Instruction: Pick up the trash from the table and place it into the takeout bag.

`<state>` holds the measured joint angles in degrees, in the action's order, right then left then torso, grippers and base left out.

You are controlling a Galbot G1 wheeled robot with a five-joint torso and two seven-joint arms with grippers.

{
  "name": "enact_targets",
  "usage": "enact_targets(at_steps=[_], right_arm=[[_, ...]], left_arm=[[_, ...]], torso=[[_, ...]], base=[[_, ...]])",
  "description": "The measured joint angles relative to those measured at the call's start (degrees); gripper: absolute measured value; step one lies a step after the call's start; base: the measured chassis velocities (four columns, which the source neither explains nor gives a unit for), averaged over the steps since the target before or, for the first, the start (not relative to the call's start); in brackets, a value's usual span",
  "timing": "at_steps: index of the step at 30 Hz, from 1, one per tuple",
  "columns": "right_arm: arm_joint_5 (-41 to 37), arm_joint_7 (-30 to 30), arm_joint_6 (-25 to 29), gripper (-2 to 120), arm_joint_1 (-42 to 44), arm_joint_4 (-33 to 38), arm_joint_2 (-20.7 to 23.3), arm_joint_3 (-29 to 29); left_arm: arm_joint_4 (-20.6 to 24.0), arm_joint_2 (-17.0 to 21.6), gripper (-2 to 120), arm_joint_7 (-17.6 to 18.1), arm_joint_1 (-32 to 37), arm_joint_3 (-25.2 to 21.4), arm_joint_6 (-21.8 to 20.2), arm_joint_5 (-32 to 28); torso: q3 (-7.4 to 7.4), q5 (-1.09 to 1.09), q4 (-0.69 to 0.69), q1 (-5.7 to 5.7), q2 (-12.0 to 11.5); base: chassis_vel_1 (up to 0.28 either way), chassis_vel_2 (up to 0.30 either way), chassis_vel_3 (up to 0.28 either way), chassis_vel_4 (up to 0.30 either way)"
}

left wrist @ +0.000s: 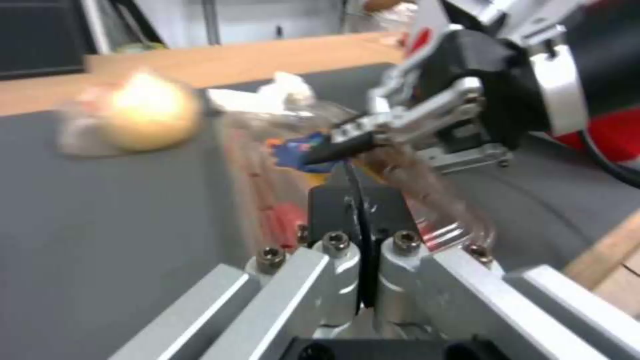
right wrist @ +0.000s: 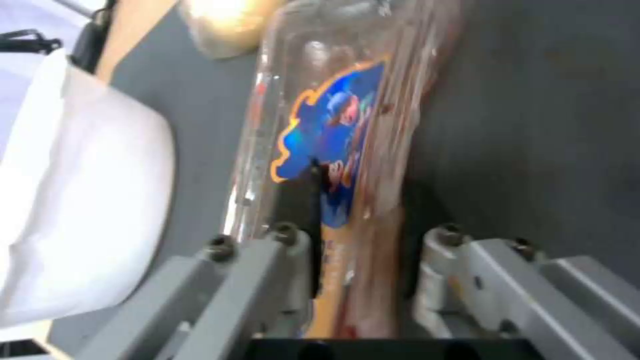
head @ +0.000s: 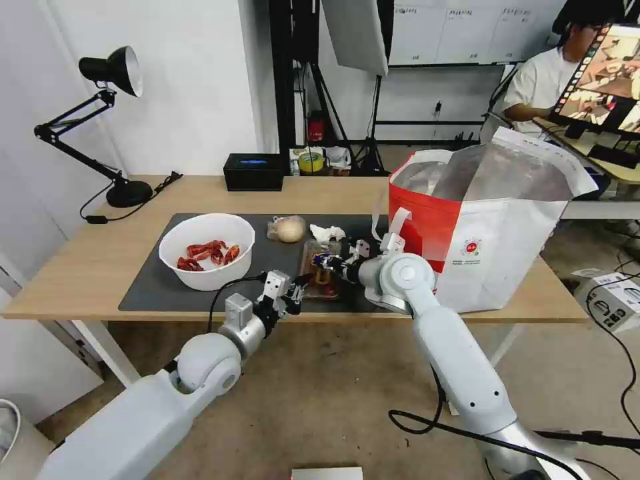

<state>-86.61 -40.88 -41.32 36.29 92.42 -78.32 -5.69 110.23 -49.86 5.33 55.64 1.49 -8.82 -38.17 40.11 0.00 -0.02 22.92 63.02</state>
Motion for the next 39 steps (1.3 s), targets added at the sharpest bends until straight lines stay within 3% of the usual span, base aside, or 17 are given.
enact_targets(at_steps=[1,2,3,5,14,26,27,34,39], right_arm=[[0.06,0.84,-0.01,10,-0.71,-0.38,-0.55,0.43],[0.06,0.84,-0.01,10,-0.71,-0.38,-0.55,0.43],[0.11,1.69,-0.02,6,-1.34,-0.61,-1.01,0.70],[0.17,2.85,-0.02,0,-1.69,-0.33,-1.18,0.65],[1.37,4.66,0.08,0,-1.28,1.81,0.08,-0.03],[1.78,12.52,4.30,0,0.46,11.89,6.18,-3.44],[1.78,12.52,4.30,0,0.46,11.89,6.18,-3.44],[1.77,18.05,12.87,0,0.09,20.27,10.76,-6.91],[3.10,19.14,18.24,0,-0.51,23.43,13.68,-8.47]], left_arm=[[1.30,0.34,0,-0.15,3.23,-3.23,0.27,0.60],[1.30,0.34,0,-0.15,3.23,-3.23,0.27,0.60],[2.33,0.63,0,-0.16,5.68,-5.63,0.53,1.07],[3.62,0.85,0,-0.17,8.40,-8.13,1.08,1.58],[6.54,-1.32,0,0.85,14.06,-13.01,1.67,2.76],[9.94,-8.22,49,1.12,27.53,-22.19,4.54,6.84],[9.94,-8.22,49,1.12,27.53,-22.19,4.54,6.84],[11.20,-13.34,78,2.69,33.07,-26.82,5.76,7.79],[11.39,-15.36,92,3.14,34.66,-28.21,5.90,8.38]], torso=[[0.01,0.00,0.01,0.00,0.00],[0.01,0.00,0.01,0.00,0.00],[0.01,0.01,0.10,0.00,0.00],[0.00,-0.01,0.09,0.00,0.00],[0.00,0.00,0.01,0.00,0.00],[-0.01,0.01,0.01,-0.01,0.00],[-0.01,0.01,0.01,-0.01,0.00],[-0.02,0.01,0.01,-0.01,0.01],[-0.02,0.00,0.02,-0.01,0.01]], base=[[0.000,0.000,0.000,0.000],[0.000,0.000,0.000,0.000],[0.000,0.000,0.000,0.000],[0.000,0.000,0.000,0.000],[0.000,0.000,0.000,0.000],[0.000,0.000,0.000,0.000],[0.000,0.000,0.000,0.000],[0.000,0.000,0.000,0.000],[0.000,0.000,0.000,0.000]])
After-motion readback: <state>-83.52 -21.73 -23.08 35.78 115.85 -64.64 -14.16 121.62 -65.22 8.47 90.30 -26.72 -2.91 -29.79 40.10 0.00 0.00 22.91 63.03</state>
